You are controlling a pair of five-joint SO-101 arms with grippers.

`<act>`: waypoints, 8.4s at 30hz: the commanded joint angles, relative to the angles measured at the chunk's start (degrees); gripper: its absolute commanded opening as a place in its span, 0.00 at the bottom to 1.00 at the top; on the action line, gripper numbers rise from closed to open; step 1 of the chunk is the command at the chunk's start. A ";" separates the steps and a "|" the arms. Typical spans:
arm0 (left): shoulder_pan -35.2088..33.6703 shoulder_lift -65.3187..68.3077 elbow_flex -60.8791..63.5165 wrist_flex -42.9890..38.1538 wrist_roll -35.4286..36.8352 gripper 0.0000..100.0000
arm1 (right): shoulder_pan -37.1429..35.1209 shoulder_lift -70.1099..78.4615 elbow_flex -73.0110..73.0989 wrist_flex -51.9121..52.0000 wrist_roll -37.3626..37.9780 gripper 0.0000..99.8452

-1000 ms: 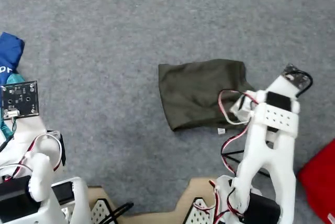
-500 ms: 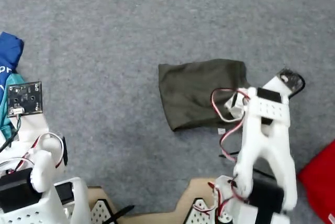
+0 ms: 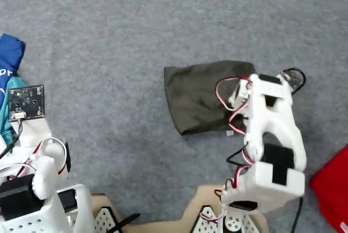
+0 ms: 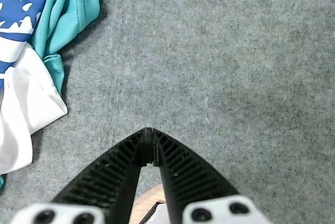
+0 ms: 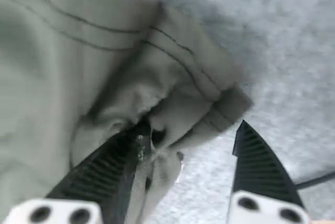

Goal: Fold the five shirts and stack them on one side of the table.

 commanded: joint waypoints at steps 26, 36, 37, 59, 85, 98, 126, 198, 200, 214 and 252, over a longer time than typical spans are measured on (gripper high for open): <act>-0.26 -0.13 -0.09 0.26 -0.35 0.02 | 8.66 4.44 -12.79 5.01 5.80 0.00; -0.18 -0.13 -0.09 0.26 -0.35 0.02 | 29.32 -10.59 -23.08 11.16 21.19 0.00; -0.18 -0.13 -0.09 0.26 -0.35 0.02 | 31.60 -11.30 -23.16 11.16 22.77 0.00; -0.09 -0.13 -0.09 0.26 -0.35 0.02 | 74.86 -12.79 -23.60 7.03 49.14 0.00; -0.09 -0.13 -0.09 0.26 -0.35 0.02 | 82.42 -18.77 -21.05 7.03 59.25 0.14; -0.09 -0.13 -0.09 0.26 -0.35 0.02 | 80.13 -22.64 -21.32 18.99 59.16 0.39; -47.12 39.52 -24.09 -20.75 -11.25 0.14 | -17.71 -26.68 -21.32 19.25 43.16 0.01; 39.65 71.87 -64.26 0.35 2.11 0.02 | 8.13 -20.09 -21.23 20.22 57.93 0.01; 46.95 71.87 -61.54 0.35 2.11 0.02 | 11.30 -20.09 -21.14 20.22 60.84 0.01; 61.01 74.42 -60.04 0.26 4.13 0.12 | 17.63 -20.09 -21.32 20.13 72.53 0.04; -39.38 59.56 -47.47 0.26 -2.73 0.30 | -53.14 11.56 -29.85 25.49 47.47 0.15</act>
